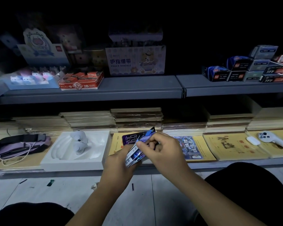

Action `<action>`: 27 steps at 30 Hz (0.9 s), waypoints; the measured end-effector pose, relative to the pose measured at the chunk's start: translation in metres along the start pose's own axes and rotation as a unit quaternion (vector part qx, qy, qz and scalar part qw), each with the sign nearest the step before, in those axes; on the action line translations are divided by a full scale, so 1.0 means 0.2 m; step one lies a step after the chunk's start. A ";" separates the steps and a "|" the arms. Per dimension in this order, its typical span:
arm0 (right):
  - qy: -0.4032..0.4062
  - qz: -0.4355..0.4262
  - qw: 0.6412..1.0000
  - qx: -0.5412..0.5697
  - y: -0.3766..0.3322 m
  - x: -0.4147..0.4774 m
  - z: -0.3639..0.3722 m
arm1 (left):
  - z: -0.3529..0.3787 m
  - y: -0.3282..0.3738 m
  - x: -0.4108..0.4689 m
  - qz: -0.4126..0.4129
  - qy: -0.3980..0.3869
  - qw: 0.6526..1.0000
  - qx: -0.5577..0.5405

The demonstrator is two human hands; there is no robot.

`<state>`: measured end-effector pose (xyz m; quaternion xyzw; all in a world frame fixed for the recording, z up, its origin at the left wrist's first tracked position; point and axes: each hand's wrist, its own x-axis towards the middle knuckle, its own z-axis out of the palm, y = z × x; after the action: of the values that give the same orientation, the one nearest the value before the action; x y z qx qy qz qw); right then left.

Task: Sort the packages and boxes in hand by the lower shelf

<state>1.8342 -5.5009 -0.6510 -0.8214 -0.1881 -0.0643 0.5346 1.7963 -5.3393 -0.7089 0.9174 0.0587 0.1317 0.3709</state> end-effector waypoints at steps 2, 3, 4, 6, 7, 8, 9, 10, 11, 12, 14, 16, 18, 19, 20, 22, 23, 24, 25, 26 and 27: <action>0.021 0.005 0.999 -0.038 0.02 0.01 0.02 | 0.00 0.00 0.00 0.009 -0.003 1.000 0.013; 0.029 0.008 0.999 -0.040 0.03 0.01 0.02 | 0.00 0.00 0.00 0.014 -0.004 1.000 0.017; 0.032 0.014 0.999 -0.031 0.04 0.01 0.03 | 0.00 0.00 0.00 0.019 -0.004 1.000 0.019; 0.046 0.029 0.998 0.023 0.04 0.02 0.03 | -0.01 0.00 0.00 0.014 -0.002 1.000 0.011; 0.061 0.040 0.995 0.060 0.04 0.03 0.02 | -0.02 0.01 0.00 0.002 -0.001 1.000 0.002; 0.077 0.052 0.991 0.101 0.03 0.03 -0.01 | -0.03 0.01 0.01 -0.012 -0.001 1.000 -0.011; 0.090 0.063 0.984 0.140 0.02 0.04 -0.04 | -0.03 0.01 0.01 -0.025 0.001 0.999 -0.024; 0.104 0.073 0.977 0.173 0.00 0.05 -0.07 | -0.04 0.01 0.01 -0.036 0.003 0.999 -0.036; 0.118 0.081 0.968 0.205 -0.02 0.06 -0.10 | -0.04 0.01 0.01 -0.044 0.006 0.998 -0.045; 0.130 0.086 0.960 0.232 -0.03 0.07 -0.13 | -0.05 0.02 0.00 -0.048 0.008 0.997 -0.052; 0.158 0.093 0.946 0.267 -0.05 0.08 -0.15 | -0.06 0.02 0.00 -0.061 0.012 0.996 -0.065; 0.196 0.086 0.939 0.270 -0.06 0.09 -0.18 | -0.06 0.02 0.01 -0.082 0.018 0.993 -0.085; 0.229 0.069 0.937 0.255 -0.05 0.09 -0.22 | -0.07 0.02 0.02 -0.101 0.024 0.989 -0.107; 0.236 0.062 0.938 0.245 -0.05 0.10 -0.23 | -0.07 0.01 0.02 -0.106 0.025 0.987 -0.118; 0.237 0.058 0.941 0.234 -0.05 0.10 -0.24 | -0.07 0.02 0.02 -0.107 0.023 0.986 -0.130; 0.227 0.054 0.948 0.216 -0.04 0.10 -0.22 | -0.06 0.02 0.02 -0.109 0.014 0.982 -0.155; 0.216 0.050 0.953 0.208 -0.04 0.10 -0.21 | -0.06 0.02 0.01 -0.108 0.009 0.981 -0.161; 0.203 0.041 0.958 0.198 -0.04 0.09 -0.19 | -0.05 0.02 0.01 -0.106 0.007 0.982 -0.158; 0.188 0.029 0.964 0.184 -0.04 0.08 -0.18 | -0.05 0.02 0.01 -0.101 0.005 0.984 -0.149; 0.174 0.015 0.971 0.166 -0.03 0.08 -0.17 | -0.05 0.02 0.01 -0.099 0.005 0.985 -0.144; 0.161 0.001 0.976 0.145 -0.03 0.07 -0.16 | -0.04 0.02 0.01 -0.098 0.005 0.985 -0.143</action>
<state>1.8483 -5.5254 -0.6285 -0.7143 -0.1064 -0.1668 0.6713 1.7959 -5.3360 -0.6996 0.8442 0.1311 0.1064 0.5088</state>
